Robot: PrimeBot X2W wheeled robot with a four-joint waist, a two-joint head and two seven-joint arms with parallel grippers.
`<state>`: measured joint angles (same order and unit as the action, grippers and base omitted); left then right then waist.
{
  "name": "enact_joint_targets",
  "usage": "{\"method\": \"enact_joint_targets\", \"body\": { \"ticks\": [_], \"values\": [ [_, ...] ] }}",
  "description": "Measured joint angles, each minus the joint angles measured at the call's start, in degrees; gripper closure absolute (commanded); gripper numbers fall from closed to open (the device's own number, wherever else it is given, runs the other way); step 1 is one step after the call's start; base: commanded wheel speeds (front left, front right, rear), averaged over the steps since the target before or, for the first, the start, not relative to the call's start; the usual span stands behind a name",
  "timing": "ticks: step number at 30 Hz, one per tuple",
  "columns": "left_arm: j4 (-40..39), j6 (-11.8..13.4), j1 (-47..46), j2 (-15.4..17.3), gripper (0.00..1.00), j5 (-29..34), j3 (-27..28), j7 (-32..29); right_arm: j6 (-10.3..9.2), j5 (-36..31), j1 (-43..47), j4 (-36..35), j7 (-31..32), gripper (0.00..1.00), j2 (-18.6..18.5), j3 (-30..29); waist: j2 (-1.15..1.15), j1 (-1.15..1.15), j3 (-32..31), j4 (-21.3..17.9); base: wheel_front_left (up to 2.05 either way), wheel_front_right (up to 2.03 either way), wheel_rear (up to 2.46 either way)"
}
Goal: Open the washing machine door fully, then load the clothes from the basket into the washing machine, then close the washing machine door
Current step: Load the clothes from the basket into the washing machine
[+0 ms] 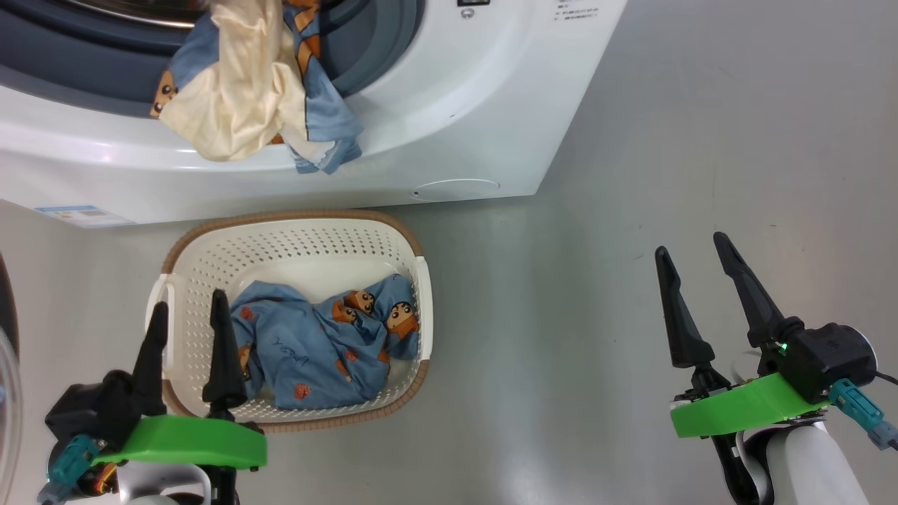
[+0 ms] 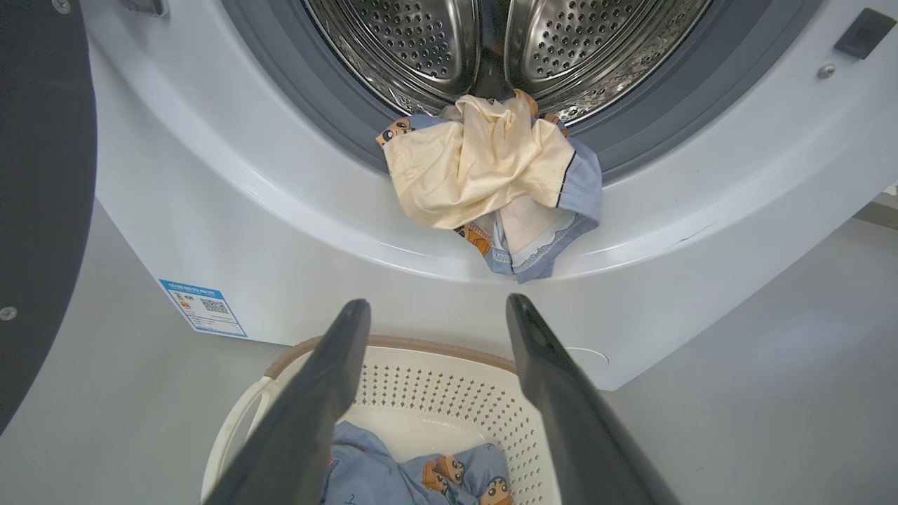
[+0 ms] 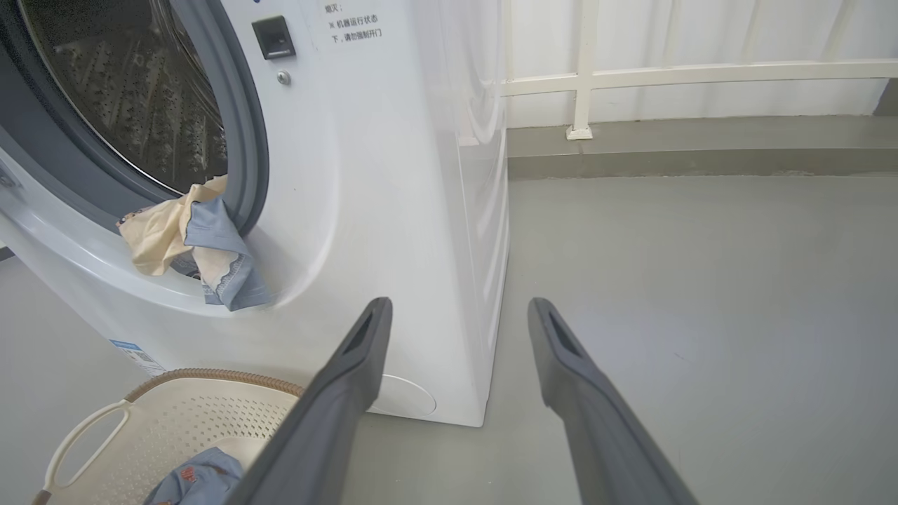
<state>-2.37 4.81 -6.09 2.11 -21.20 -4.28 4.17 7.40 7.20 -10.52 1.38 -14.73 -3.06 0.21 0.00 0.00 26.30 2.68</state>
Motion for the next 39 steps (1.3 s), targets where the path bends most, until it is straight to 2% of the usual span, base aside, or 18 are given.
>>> {"method": "enact_joint_targets", "body": {
  "ticks": [7,12,21,27,39],
  "values": [
    [0.76,-0.04,-0.56,0.65,0.0,-0.12,-0.84,-0.07,0.0,0.16,-0.06,0.0,0.0,0.0,0.0,0.78,0.0,0.0,0.57,-1.14,0.0,0.0,0.0],
    [3.08,-0.65,-5.55,1.53,0.0,0.32,-1.45,-0.03,0.0,0.45,-0.15,-0.02,0.0,0.0,0.0,0.93,0.0,0.0,1.05,-2.2,0.0,0.0,0.0],
    [11.84,-1.63,-16.49,4.05,0.0,1.85,-1.38,1.15,0.0,1.05,-0.4,-0.32,0.0,0.0,0.02,1.14,0.0,0.0,2.22,-4.94,0.0,0.0,0.0],
    [18.07,-3.98,-22.74,5.04,0.0,2.03,-1.88,2.55,0.0,2.58,-0.48,-0.44,0.0,0.0,0.03,1.38,0.0,0.0,3.1,-6.89,0.0,0.0,0.0],
    [26.5,-4.56,-30.42,5.83,0.0,2.23,-2.22,4.1,0.0,3.55,-1.53,-0.52,0.0,0.0,0.08,2.54,0.0,0.0,4.11,-9.57,0.0,0.0,0.0]
  ]
}}
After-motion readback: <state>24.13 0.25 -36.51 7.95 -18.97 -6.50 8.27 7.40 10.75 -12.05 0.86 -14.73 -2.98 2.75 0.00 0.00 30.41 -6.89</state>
